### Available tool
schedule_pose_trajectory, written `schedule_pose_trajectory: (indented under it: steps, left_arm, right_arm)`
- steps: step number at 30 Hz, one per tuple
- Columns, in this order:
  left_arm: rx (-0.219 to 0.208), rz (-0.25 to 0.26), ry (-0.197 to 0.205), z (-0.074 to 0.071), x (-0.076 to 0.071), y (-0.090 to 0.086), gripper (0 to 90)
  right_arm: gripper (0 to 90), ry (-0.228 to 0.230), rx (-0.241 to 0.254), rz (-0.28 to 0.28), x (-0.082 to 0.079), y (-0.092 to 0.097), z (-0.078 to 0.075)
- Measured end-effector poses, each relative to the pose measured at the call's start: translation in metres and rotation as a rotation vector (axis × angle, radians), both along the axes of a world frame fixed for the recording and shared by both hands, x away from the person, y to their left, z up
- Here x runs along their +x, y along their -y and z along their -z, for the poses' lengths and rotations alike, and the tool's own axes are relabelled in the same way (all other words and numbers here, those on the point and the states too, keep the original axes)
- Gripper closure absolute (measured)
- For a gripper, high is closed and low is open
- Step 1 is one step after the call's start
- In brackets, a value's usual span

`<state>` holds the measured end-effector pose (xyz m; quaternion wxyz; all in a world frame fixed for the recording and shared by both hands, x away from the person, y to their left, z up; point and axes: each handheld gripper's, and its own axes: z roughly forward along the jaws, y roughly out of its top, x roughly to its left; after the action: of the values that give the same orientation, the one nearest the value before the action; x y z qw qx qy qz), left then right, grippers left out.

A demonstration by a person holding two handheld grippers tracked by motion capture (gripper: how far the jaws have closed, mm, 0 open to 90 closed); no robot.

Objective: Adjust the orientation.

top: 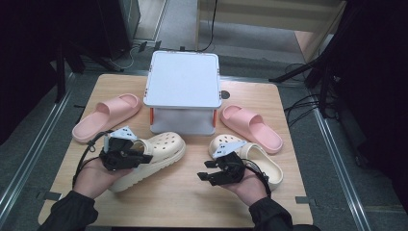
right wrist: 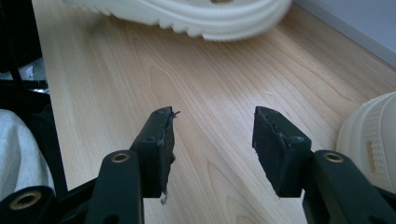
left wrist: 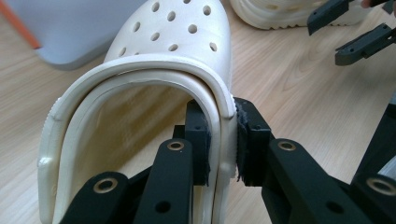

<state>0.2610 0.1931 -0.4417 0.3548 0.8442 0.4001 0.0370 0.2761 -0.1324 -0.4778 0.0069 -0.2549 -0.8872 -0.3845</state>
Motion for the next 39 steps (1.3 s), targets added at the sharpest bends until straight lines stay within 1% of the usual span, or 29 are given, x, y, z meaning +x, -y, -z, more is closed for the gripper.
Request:
schedule_pose_trajectory:
  steps: [2,3,4,5,7,9,10,13,15,16,17,18,19,20,21,24,25,26,28,29,30,31,32,33,35,38,39]
  left_arm:
    - [0.026,0.023,0.002,0.003,0.002,0.01,77.1]
    - [0.026,0.023,0.002,0.003,0.002,0.01,77.1]
    - [0.047,0.041,0.004,0.007,0.003,0.018,77.1]
    - [0.047,0.041,0.004,0.007,0.003,0.018,77.0]
    - [0.048,0.059,-0.007,0.012,0.005,0.027,76.9]
    - [0.051,0.062,-0.006,0.013,0.005,0.028,76.9]
    - [0.046,0.072,-0.014,0.014,0.006,0.03,76.7]
    - [0.043,0.095,-0.032,0.017,0.006,0.031,76.2]
    - [0.039,0.106,-0.04,0.017,0.005,0.03,74.2]
    - [0.029,0.113,-0.042,0.016,0.005,0.029,72.6]
    - [0.02,0.12,-0.045,0.015,0.004,0.028,71.4]
    - [0.027,0.121,-0.049,0.015,0.004,0.028,69.9]
    - [0.017,0.13,-0.053,0.014,0.003,0.027,68.3]
    - [0.017,0.13,-0.053,0.014,0.003,0.027,67.9]
    - [0.019,0.137,-0.053,0.012,0.003,0.025,67.5]
    - [-0.019,0.144,-0.052,0.002,0.001,0.013,68.9]
    - [-0.034,0.139,-0.051,-0.001,0.0,0.01,70.3]
    - [-0.032,0.137,-0.042,-0.004,-0.001,0.007,73.0]
    - [-0.023,0.121,-0.025,-0.008,0.001,-0.001,75.5]
    - [-0.025,0.112,-0.025,-0.009,0.002,-0.004,76.3]
    - [-0.022,0.092,-0.027,-0.008,0.004,-0.009,77.1]
    - [-0.022,0.092,-0.027,-0.008,0.004,-0.009,78.3]
    - [-0.013,0.062,-0.032,-0.005,0.008,-0.017,79.0]
    - [0.0,0.043,-0.033,-0.002,0.01,-0.022,79.7]
    - [-0.004,0.006,-0.044,0.002,0.014,-0.031,80.7]
    - [-0.005,-0.026,-0.053,0.009,0.02,-0.041,82.5]
    - [-0.003,-0.023,-0.053,0.011,0.022,-0.042,83.7]
  right_arm:
    - [49.3,0.001,0.002,0.004,-0.001,0.0,0.0]
    - [49.4,0.001,0.005,0.004,-0.001,0.0,0.0]
    - [49.5,0.002,0.006,0.006,-0.001,-0.001,0.0]
    - [50.3,0.007,0.008,0.009,-0.002,-0.001,0.001]
    - [52.0,0.016,0.008,0.01,-0.002,-0.002,0.001]
    - [54.3,0.016,0.011,0.013,-0.003,-0.004,0.002]
    - [55.6,0.019,0.013,0.016,-0.004,-0.005,0.003]
    - [59.2,0.018,0.021,0.031,-0.005,-0.007,0.004]
    - [62.0,0.001,0.042,0.054,-0.004,-0.008,0.005]
    - [63.0,-0.005,0.05,0.063,-0.004,-0.008,0.005]
    - [64.5,-0.009,0.062,0.073,-0.003,-0.009,0.005]
    - [66.3,-0.007,0.072,0.082,-0.002,-0.008,0.005]
    - [68.1,-0.008,0.081,0.088,-0.001,-0.008,0.005]
    - [69.6,-0.013,0.09,0.098,0.0,-0.008,0.005]
    - [70.9,-0.012,0.094,0.108,0.001,-0.008,0.006]
    - [74.2,-0.015,0.107,0.128,0.003,-0.008,0.006]
    - [75.0,-0.014,0.111,0.133,0.004,-0.008,0.006]
    - [76.2,-0.014,0.115,0.136,0.004,-0.008,0.006]
    - [78.1,-0.002,0.114,0.142,0.005,-0.01,0.006]
    - [78.9,-0.002,0.112,0.138,0.006,-0.012,0.007]
    - [79.5,-0.001,0.106,0.135,0.006,-0.013,0.007]
    - [79.5,-0.001,0.106,0.135,0.006,-0.013,0.007]
    - [81.7,-0.003,0.093,0.127,0.007,-0.019,0.008]
    - [82.8,-0.003,0.09,0.124,0.007,-0.02,0.008]
    - [84.6,-0.001,0.088,0.109,0.007,-0.027,0.009]
    - [89.3,0.005,0.079,0.084,0.005,-0.038,0.011]
    - [89.8,0.011,0.075,0.073,0.005,-0.041,0.012]
